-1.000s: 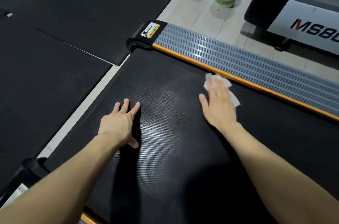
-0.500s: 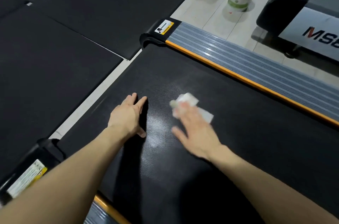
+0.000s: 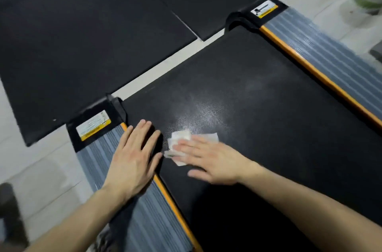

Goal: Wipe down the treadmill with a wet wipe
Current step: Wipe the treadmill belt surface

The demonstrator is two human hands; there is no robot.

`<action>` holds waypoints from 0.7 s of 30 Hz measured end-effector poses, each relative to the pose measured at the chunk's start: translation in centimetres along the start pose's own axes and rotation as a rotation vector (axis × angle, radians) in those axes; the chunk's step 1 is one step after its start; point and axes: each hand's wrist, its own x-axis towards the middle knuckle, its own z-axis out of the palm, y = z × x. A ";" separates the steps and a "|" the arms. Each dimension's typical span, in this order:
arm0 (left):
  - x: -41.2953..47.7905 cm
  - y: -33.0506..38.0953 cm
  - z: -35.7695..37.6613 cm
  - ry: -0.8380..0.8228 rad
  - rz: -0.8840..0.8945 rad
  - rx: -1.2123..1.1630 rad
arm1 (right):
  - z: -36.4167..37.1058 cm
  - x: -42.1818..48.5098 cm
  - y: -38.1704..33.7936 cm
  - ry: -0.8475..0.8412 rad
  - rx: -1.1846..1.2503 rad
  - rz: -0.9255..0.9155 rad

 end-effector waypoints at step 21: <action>-2.6 -0.3 1.6 0.193 -0.453 -0.163 | -4.0 9.1 3.0 0.205 0.261 0.769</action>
